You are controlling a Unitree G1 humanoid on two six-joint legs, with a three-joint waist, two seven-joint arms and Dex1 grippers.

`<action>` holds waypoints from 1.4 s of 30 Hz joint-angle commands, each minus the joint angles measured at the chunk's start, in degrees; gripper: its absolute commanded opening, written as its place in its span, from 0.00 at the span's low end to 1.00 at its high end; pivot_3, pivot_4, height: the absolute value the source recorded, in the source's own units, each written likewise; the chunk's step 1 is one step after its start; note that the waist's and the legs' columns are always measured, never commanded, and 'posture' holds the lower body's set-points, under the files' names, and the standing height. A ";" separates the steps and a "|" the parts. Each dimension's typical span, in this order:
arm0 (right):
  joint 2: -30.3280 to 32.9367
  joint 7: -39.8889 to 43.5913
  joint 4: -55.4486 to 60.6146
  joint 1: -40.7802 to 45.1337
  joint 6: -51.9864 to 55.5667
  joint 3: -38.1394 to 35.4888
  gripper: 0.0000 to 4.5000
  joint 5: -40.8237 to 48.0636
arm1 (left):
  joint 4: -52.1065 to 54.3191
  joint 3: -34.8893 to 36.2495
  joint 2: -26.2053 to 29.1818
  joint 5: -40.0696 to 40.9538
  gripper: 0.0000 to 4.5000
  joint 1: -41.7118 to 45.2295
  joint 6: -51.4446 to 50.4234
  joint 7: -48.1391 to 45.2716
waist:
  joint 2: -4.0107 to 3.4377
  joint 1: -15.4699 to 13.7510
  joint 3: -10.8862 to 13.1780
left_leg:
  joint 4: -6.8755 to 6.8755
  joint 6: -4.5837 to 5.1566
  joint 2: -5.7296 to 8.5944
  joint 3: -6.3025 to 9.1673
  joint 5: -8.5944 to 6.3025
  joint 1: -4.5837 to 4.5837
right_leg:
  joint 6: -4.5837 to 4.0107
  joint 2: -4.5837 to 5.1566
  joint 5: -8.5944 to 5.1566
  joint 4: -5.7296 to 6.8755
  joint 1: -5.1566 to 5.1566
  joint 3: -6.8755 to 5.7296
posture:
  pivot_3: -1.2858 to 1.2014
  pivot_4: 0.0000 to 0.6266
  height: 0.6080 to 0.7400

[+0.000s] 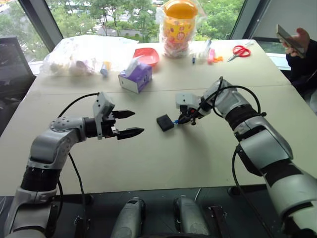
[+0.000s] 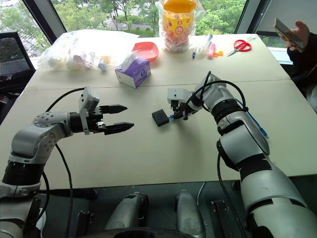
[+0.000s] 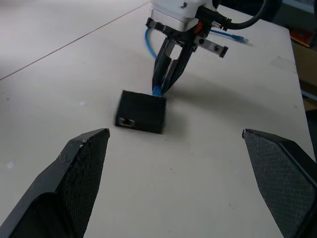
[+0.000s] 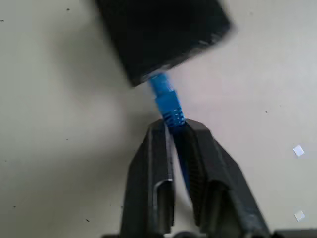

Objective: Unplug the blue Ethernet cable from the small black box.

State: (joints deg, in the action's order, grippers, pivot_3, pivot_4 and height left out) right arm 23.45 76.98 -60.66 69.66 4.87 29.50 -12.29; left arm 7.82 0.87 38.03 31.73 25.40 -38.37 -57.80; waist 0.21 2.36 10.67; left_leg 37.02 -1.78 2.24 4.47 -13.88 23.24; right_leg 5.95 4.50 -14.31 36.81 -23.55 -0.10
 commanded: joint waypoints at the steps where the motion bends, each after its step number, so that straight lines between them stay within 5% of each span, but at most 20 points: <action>1: 2.00 -2.60 9.69 -3.45 -1.70 -1.96 0.01 -0.82 | -0.24 0.58 0.06 0.84 1.00 1.49 -0.21 -0.51 | 0.00 0.04 0.00 | 0.00 -0.01 0.00 0.01 0.01 0.00 | 0.00 0.00 0.00 0.07 -0.04 0.00 | 0.52 0.24 1.00; 7: 9.61 -17.42 46.88 -22.45 -6.15 -12.13 0.01 -0.85 | -6.96 -0.66 -3.60 2.40 1.00 7.42 -3.21 -1.46 | 0.01 -1.14 0.00 | 0.02 -0.09 0.02 0.13 0.05 0.13 | 0.01 -0.01 -0.03 0.27 -0.18 -0.03 | 0.52 0.24 1.00; 14: 11.98 -34.73 71.32 -37.17 -7.17 -18.88 0.01 -9.79 | -13.38 -1.09 -8.06 3.32 1.00 13.96 -5.47 -2.03 | 0.04 -1.52 0.01 | 0.10 -0.08 0.10 -0.02 0.06 0.13 | 0.02 0.01 -0.03 0.30 -0.21 0.04 | 0.52 0.24 1.00; 26: 12.01 -33.65 83.47 -42.53 -1.59 -15.62 0.01 -14.86 | -15.85 -0.89 -13.35 4.51 1.00 17.37 -7.90 -1.88 | 0.06 -1.52 0.00 | 0.13 -0.07 0.06 0.01 0.06 0.10 | 0.01 -0.01 -0.03 0.30 -0.15 0.03 | 0.52 0.24 1.00; 30: 12.43 -33.52 83.63 -42.17 -1.64 -15.47 0.00 -15.08 | -15.59 -0.48 -13.46 5.06 0.71 17.05 -8.48 -1.81 | 0.06 -1.53 0.01 | 0.13 -0.07 0.04 0.01 0.06 0.10 | 0.01 0.00 -0.03 0.28 -0.14 0.03 | 0.52 0.24 1.00; 35: 12.72 -32.80 83.62 -42.11 -1.48 -15.52 0.00 -14.78 | -15.43 -0.07 -13.18 5.28 0.14 16.77 -8.82 -1.88 | 0.06 -1.56 0.01 | 0.13 -0.07 0.04 0.02 0.06 0.11 | 0.01 0.00 -0.03 0.28 -0.14 0.03 | 0.52 0.24 1.00; 41: 12.37 -28.87 83.65 -40.41 1.26 -16.73 0.00 -8.96 | -15.20 -0.42 -11.63 5.81 0.12 16.99 -9.40 -3.40 | 0.06 -1.51 0.01 | 0.13 -0.07 0.03 0.03 0.06 0.10 | 0.01 0.00 -0.03 0.28 -0.14 0.03 | 0.52 0.24 1.00; 42: 12.48 -25.04 83.85 -39.78 3.42 -17.44 0.08 -3.69 | -15.17 -0.97 -10.85 5.86 0.12 17.27 -9.67 -4.61 | 0.06 -1.46 0.01 | 0.13 -0.07 0.03 0.03 0.06 0.10 | 0.01 0.00 -0.03 0.28 -0.14 0.03 | 0.52 0.24 1.00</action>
State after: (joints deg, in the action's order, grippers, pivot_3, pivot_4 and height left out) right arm 35.80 47.70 20.67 28.12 6.08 14.42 -22.55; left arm -8.81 -1.00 25.48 36.84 41.33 -48.00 -60.90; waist 0.27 0.90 10.68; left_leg 37.14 -1.85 2.27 4.50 -13.81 23.35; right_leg 5.96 4.50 -14.34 37.09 -23.69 -0.06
